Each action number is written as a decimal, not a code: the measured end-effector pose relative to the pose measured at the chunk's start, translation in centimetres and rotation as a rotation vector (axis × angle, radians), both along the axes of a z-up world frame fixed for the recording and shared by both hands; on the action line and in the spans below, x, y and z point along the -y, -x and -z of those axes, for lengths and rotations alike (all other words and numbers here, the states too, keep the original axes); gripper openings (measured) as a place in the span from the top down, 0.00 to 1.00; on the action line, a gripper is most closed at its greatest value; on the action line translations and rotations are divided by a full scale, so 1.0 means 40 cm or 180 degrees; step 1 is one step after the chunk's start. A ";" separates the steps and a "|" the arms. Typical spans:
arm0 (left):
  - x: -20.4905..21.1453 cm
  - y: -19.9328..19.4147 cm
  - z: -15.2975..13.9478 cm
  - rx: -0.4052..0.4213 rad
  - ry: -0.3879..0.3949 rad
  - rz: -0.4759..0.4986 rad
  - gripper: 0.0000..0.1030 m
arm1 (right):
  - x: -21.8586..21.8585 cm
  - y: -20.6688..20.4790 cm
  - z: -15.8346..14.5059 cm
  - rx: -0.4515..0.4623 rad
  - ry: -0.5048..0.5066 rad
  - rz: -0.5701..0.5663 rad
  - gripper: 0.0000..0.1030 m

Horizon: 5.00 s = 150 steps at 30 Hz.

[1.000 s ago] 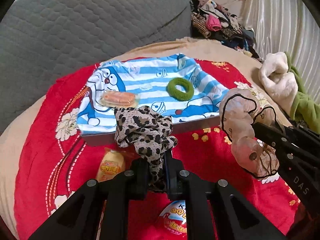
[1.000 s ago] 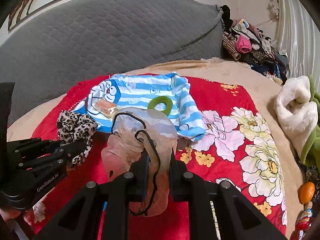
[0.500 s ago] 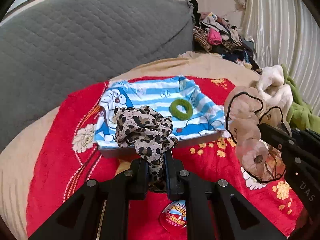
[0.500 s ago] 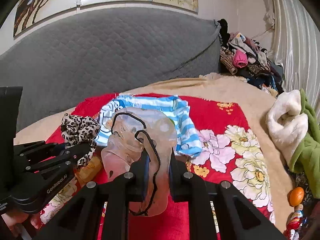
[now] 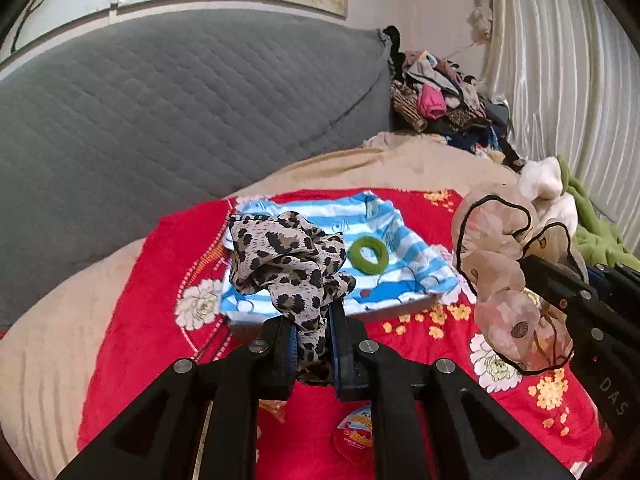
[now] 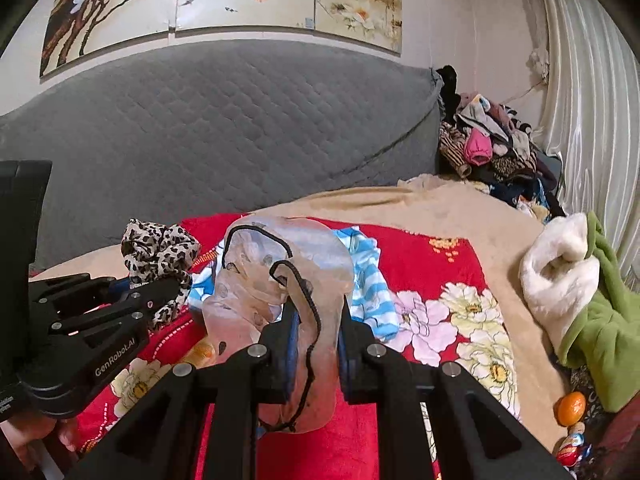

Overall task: Organize objects
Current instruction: 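Lift both scrunchies with both tools and raise them above the tray, then carry the beige scrunchie with the right tool over the shirt while the left tool carries the leopard scrunchie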

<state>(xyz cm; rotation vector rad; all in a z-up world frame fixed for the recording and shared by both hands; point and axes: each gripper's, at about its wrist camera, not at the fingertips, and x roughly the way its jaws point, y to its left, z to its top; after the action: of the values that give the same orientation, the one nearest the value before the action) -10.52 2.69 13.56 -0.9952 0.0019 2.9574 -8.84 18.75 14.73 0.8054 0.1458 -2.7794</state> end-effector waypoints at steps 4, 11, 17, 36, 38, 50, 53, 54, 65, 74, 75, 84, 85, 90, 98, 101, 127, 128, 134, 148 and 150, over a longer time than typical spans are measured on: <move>0.013 -0.008 -0.033 -0.0052 0.0024 -0.0016 0.87 | 0.009 -0.005 -0.038 -0.0076 0.0002 -0.0012 0.84; 0.028 0.000 -0.088 -0.0152 0.0054 -0.0045 0.87 | 0.031 -0.003 -0.101 -0.0215 -0.0024 -0.0022 0.84; 0.042 0.025 -0.120 -0.0212 0.0087 -0.0066 0.87 | 0.047 0.015 -0.136 -0.0287 -0.0044 -0.0030 0.84; 0.046 0.143 -0.112 -0.0222 0.0166 -0.0117 0.87 | 0.052 0.132 -0.144 -0.0338 -0.0080 0.0016 0.84; 0.047 0.155 -0.108 -0.0222 0.0156 -0.0125 0.87 | 0.051 0.145 -0.143 -0.0341 -0.0088 0.0016 0.84; 0.051 0.280 -0.044 -0.0134 0.0235 -0.0187 0.87 | 0.064 0.264 -0.076 -0.0204 -0.0111 0.0028 0.84; 0.049 0.316 -0.021 -0.0096 0.0260 -0.0190 0.87 | 0.065 0.289 -0.056 -0.0182 -0.0133 0.0038 0.84; 0.050 0.329 -0.014 -0.0077 0.0241 -0.0193 0.87 | 0.066 0.300 -0.049 -0.0172 -0.0133 0.0041 0.84; 0.052 0.415 0.055 -0.0003 0.0289 -0.0255 0.87 | 0.053 0.374 0.005 -0.0179 -0.0137 0.0103 0.84; 0.034 0.471 0.122 0.0074 0.0251 -0.0232 0.87 | 0.043 0.424 0.080 -0.0070 -0.0154 0.0127 0.84; 0.032 0.479 0.131 0.0086 0.0259 -0.0236 0.87 | 0.040 0.432 0.090 -0.0052 -0.0140 0.0134 0.84; 0.033 0.538 0.189 0.0167 0.0258 -0.0295 0.87 | 0.031 0.477 0.157 0.0057 -0.0107 0.0193 0.84; 0.032 0.543 0.194 0.0173 0.0253 -0.0293 0.87 | 0.030 0.482 0.166 0.0063 -0.0104 0.0205 0.84; 0.027 0.582 0.233 0.0239 0.0261 -0.0302 0.87 | 0.028 0.501 0.205 0.0148 -0.0092 0.0234 0.84; 0.031 0.635 0.287 0.0318 0.0206 -0.0315 0.87 | 0.029 0.540 0.276 0.0293 -0.0096 0.0301 0.84; 0.022 0.652 0.305 0.0355 0.0224 -0.0316 0.87 | 0.034 0.549 0.301 0.0341 -0.0109 0.0317 0.84; -0.026 0.721 0.427 0.0596 0.0341 -0.0235 0.85 | 0.040 0.613 0.435 0.0640 -0.0203 0.0378 0.84; -0.026 0.723 0.430 0.0620 0.0343 -0.0228 0.83 | 0.040 0.613 0.439 0.0648 -0.0198 0.0383 0.84; -0.022 0.728 0.447 0.0744 0.0326 -0.0279 0.79 | 0.039 0.613 0.447 0.0692 -0.0203 0.0385 0.83; -0.021 0.716 0.468 0.0947 0.0459 -0.0261 0.34 | 0.027 0.606 0.446 0.0725 -0.0231 0.0404 0.74; -0.018 0.704 0.470 0.0907 0.0490 -0.0248 0.32 | 0.028 0.604 0.445 0.0745 -0.0238 0.0402 0.72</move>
<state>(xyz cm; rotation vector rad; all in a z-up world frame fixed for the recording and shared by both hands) -38.67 3.41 -5.23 -1.4602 0.1925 2.8890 -33.00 17.61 -3.07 1.1892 0.1619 -2.7811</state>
